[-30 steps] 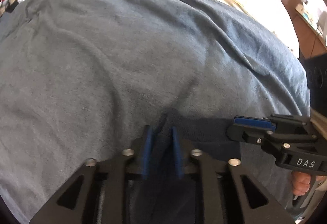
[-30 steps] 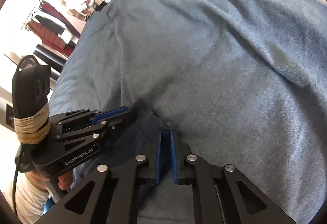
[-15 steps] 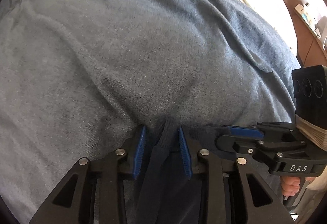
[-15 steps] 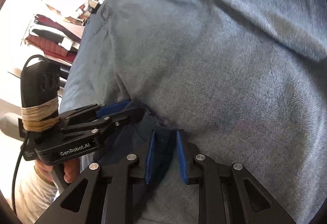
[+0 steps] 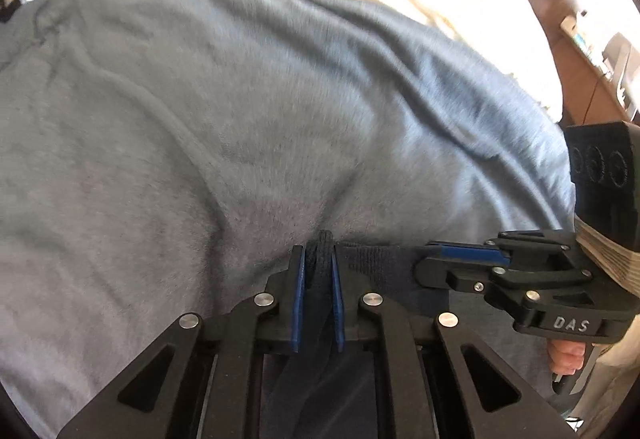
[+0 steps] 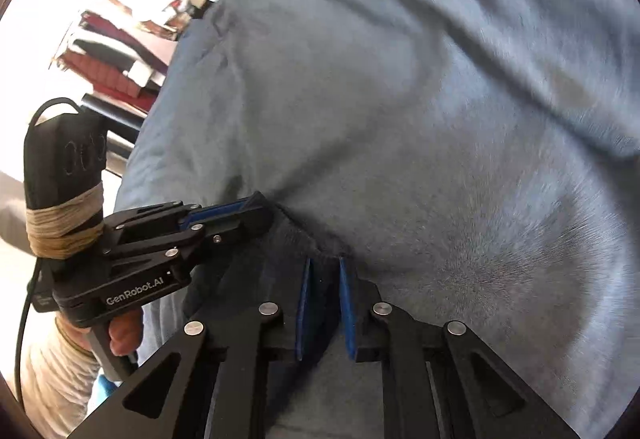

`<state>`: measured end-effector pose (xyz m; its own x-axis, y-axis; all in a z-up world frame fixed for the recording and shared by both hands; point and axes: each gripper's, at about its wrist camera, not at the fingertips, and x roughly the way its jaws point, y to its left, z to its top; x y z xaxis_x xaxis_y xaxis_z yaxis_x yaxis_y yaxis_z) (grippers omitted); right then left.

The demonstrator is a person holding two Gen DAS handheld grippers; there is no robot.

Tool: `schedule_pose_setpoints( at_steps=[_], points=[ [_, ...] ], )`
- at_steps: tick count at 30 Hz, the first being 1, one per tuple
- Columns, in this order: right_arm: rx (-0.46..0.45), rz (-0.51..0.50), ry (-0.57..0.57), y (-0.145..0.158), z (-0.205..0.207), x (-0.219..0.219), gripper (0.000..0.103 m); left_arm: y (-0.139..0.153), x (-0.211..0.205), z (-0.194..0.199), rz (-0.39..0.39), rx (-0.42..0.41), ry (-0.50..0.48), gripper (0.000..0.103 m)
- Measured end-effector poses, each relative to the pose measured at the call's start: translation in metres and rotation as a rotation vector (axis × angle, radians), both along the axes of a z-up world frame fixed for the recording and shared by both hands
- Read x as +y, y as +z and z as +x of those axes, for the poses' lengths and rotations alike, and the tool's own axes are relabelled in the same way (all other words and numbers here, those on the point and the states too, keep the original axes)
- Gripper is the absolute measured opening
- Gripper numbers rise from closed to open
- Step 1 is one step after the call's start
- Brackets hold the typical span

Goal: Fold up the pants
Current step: 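Lift the waistband with both tools and fold it over toward the cuffs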

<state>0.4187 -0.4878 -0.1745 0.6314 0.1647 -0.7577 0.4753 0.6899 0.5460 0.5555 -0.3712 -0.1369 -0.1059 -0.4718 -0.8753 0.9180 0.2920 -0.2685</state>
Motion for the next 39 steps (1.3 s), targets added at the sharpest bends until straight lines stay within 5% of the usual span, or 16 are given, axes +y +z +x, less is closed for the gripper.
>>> schedule_pose_setpoints(
  at_steps=[9, 18, 39],
  points=[
    [-0.102, -0.218, 0.092, 0.09, -0.011, 0.045, 0.014, 0.065, 0.046, -0.007, -0.145, -0.033, 0.108, 0.013],
    [-0.184, -0.351, 0.218, 0.148, -0.018, 0.113, 0.014, 0.113, 0.133, -0.023, -0.214, -0.086, 0.213, 0.012],
    [-0.231, -0.47, 0.484, 0.169, -0.037, 0.305, 0.013, 0.115, 0.342, -0.065, -0.242, -0.102, 0.428, 0.012]
  ],
)
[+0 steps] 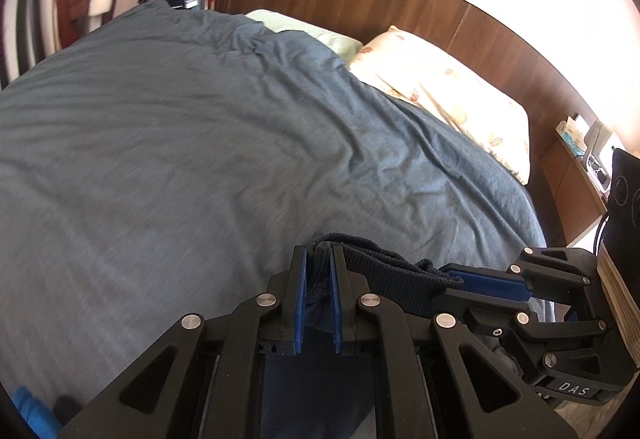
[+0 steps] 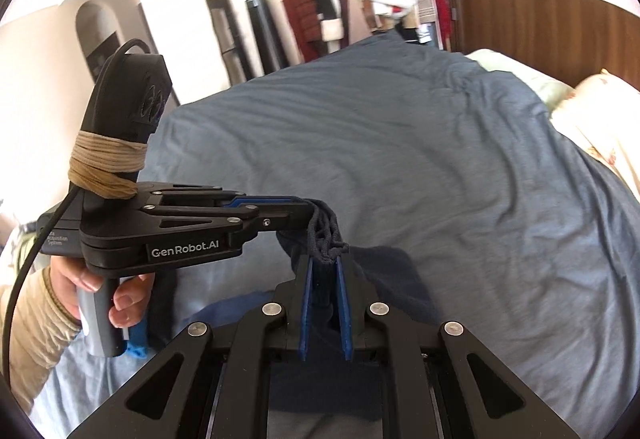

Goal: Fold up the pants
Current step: 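Lift the waistband with both tools and fold it over toward the cuffs, then lower the folded waistband onto the bundle and open both tools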

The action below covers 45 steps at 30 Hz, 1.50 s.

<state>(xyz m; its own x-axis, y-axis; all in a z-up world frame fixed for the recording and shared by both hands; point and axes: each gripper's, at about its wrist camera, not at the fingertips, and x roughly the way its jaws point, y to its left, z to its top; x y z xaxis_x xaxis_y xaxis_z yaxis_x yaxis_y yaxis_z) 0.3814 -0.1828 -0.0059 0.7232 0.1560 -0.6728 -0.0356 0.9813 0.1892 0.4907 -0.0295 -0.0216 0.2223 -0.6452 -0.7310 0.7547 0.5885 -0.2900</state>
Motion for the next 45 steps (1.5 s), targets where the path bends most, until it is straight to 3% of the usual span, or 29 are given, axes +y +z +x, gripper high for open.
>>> schedule_pose_setpoints(
  at_steps=[13, 23, 28, 34, 38, 42, 45],
  points=[
    [0.061, -0.013, 0.186, -0.028, 0.004, 0.09, 0.013, -0.034, 0.101, -0.017, 0.036, 0.055, 0.13, 0.011],
    [0.152, -0.073, 0.305, -0.069, -0.001, 0.132, 0.013, -0.064, 0.132, -0.038, 0.124, 0.071, 0.156, 0.011],
    [0.208, -0.087, 0.358, -0.092, -0.008, 0.148, 0.011, -0.062, 0.156, -0.054, 0.191, 0.034, 0.242, 0.011],
    [0.259, -0.061, 0.437, -0.105, -0.018, 0.163, 0.009, -0.058, 0.169, -0.081, 0.214, 0.054, 0.325, 0.014],
    [0.226, -0.054, 0.438, -0.084, -0.028, 0.151, 0.011, -0.053, 0.163, -0.101, 0.156, 0.077, 0.359, 0.023],
    [0.164, -0.126, 0.397, -0.063, -0.033, 0.127, 0.033, -0.059, 0.15, -0.112, 0.076, 0.139, 0.403, 0.028],
    [0.145, -0.152, 0.342, -0.057, -0.029, 0.103, 0.033, -0.071, 0.146, -0.112, 0.0, 0.212, 0.471, 0.028]
  ],
)
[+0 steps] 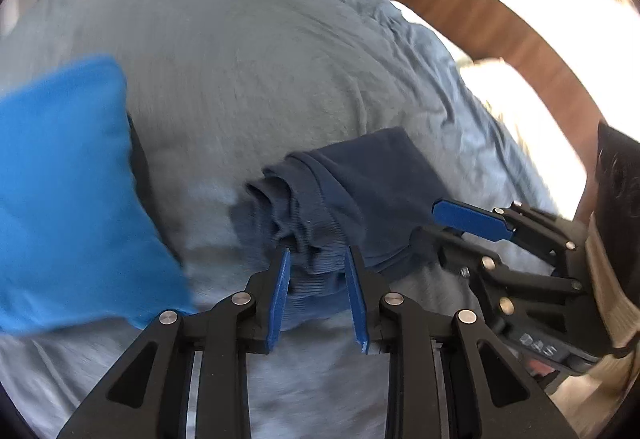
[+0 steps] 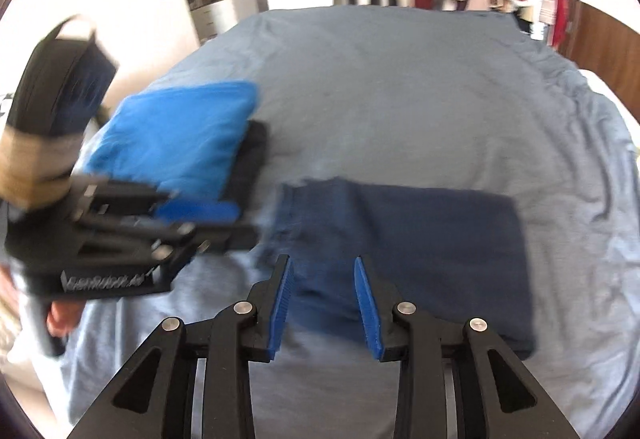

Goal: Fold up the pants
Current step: 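Lower the folded waistband onto the bundle and open both tools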

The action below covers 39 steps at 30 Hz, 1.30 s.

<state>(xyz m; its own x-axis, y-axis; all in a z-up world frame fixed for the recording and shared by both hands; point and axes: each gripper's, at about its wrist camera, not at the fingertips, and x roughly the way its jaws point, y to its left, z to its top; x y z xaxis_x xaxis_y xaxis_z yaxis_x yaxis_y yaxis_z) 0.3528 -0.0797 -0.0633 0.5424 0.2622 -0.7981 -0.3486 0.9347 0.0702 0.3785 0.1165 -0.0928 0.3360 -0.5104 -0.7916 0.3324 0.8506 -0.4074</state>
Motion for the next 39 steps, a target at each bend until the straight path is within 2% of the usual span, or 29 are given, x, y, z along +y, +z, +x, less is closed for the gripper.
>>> schedule_pose_setpoints(
  at_steps=[4, 7, 14, 19, 21, 22, 27, 31, 35, 39],
  points=[
    [0.007, -0.036, -0.061, -0.009, 0.012, -0.021, 0.033, -0.013, -0.002, 0.002, -0.055, 0.037, 0.103, 0.028],
    [0.014, -0.052, -0.088, -0.014, 0.018, -0.028, 0.033, -0.02, -0.003, 0.006, -0.073, 0.056, 0.144, 0.028],
    [0.039, -0.038, -0.114, -0.023, 0.021, -0.033, 0.033, -0.033, -0.008, 0.016, -0.05, 0.093, 0.166, 0.028],
    [0.061, -0.036, -0.115, -0.033, 0.02, -0.033, 0.033, -0.04, -0.01, 0.02, -0.07, 0.122, 0.177, 0.03],
    [0.069, -0.032, -0.12, -0.034, 0.021, -0.034, 0.033, -0.042, -0.011, 0.02, -0.075, 0.125, 0.174, 0.024],
    [0.074, -0.029, -0.122, -0.035, 0.021, -0.034, 0.033, -0.042, -0.011, 0.02, -0.079, 0.126, 0.176, 0.012],
    [0.077, -0.026, -0.122, -0.034, 0.023, -0.035, 0.033, -0.02, -0.001, 0.008, -0.114, 0.09, 0.221, 0.01],
    [0.07, -0.011, -0.124, -0.028, 0.024, -0.039, 0.033, -0.012, 0.011, 0.0, -0.093, 0.071, 0.268, 0.01],
    [0.057, -0.004, -0.141, -0.023, 0.025, -0.043, 0.033, -0.032, 0.012, 0.002, -0.063, 0.136, 0.277, 0.01],
    [0.074, -0.009, -0.175, -0.027, 0.03, -0.052, 0.033, -0.047, 0.005, 0.0, 0.018, 0.147, 0.281, 0.012]
  ],
)
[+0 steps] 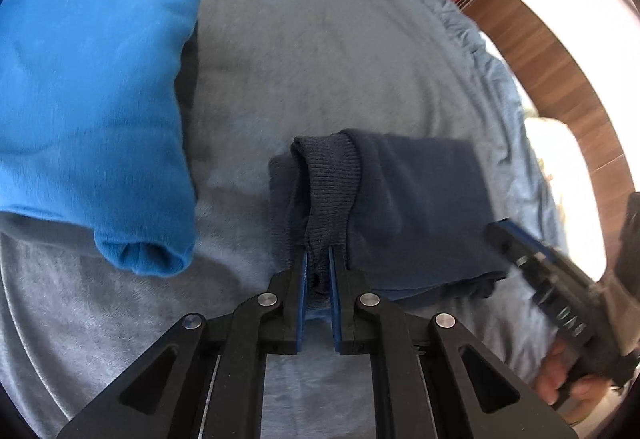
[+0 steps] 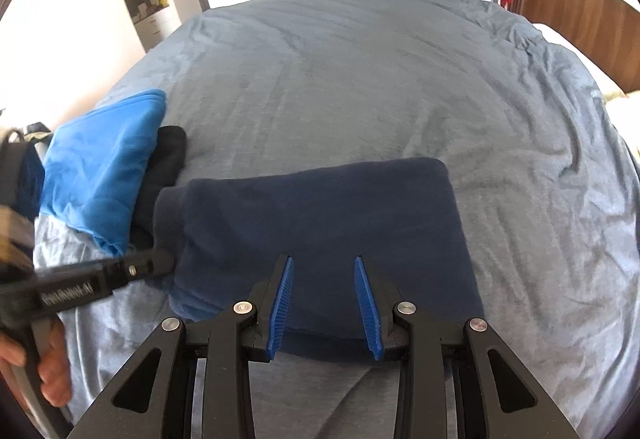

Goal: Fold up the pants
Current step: 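Lower the folded waistband onto the bundle and open both tools, then grasp the folded sweatpants bundle with the left tool while the right tool grips its other end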

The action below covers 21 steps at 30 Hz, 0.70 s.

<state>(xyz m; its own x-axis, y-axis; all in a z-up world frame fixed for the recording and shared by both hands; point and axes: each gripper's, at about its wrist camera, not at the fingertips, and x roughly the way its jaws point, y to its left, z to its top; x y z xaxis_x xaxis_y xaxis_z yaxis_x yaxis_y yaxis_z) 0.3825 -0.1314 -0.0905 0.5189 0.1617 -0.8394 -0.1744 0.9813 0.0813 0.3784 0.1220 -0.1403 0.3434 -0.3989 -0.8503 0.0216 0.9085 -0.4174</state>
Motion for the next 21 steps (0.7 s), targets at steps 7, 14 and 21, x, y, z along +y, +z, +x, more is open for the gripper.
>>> schedule_pose_setpoints(
  at_steps=[7, 14, 21],
  points=[
    [0.011, 0.013, -0.103, -0.001, 0.001, -0.03, 0.048, 0.018, -0.01, -0.009, 0.181, -0.027, 0.032, 0.037],
    [-0.01, 0.034, -0.166, 0.007, 0.007, -0.058, 0.059, 0.045, -0.025, -0.019, 0.251, -0.127, 0.102, 0.064],
    [-0.005, 0.026, -0.208, -0.002, 0.024, -0.081, 0.059, 0.026, -0.039, -0.001, 0.255, -0.115, 0.114, 0.064]
  ],
)
